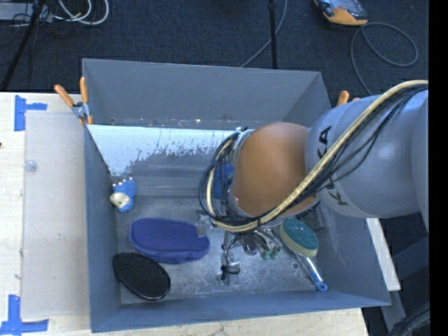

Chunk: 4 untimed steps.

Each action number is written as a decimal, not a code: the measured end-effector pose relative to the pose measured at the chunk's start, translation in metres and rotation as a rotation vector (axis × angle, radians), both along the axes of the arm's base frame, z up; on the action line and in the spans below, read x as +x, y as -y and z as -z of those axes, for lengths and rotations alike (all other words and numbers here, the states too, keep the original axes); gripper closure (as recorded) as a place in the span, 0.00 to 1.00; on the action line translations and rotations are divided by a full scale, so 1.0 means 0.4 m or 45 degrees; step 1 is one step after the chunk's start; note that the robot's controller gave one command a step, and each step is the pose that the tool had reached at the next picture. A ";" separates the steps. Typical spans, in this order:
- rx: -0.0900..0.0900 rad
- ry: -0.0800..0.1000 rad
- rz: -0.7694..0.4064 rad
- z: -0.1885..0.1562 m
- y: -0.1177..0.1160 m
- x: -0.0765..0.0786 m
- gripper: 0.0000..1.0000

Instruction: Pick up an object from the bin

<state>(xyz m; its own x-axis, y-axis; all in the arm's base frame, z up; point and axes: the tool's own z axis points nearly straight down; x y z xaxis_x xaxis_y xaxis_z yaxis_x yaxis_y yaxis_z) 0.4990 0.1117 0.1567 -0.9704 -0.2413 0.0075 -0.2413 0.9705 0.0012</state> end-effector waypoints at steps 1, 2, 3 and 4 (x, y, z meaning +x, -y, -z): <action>0.002 0.006 0.124 0.071 -0.087 0.027 0.00; 0.003 0.006 -0.119 0.181 -0.071 0.063 0.00; 0.003 0.013 0.168 0.213 -0.078 0.009 1.00; 0.003 0.013 0.168 0.213 -0.078 0.009 1.00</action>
Offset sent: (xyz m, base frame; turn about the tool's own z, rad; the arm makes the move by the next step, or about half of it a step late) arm 0.0287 0.0254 -0.0867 -0.1116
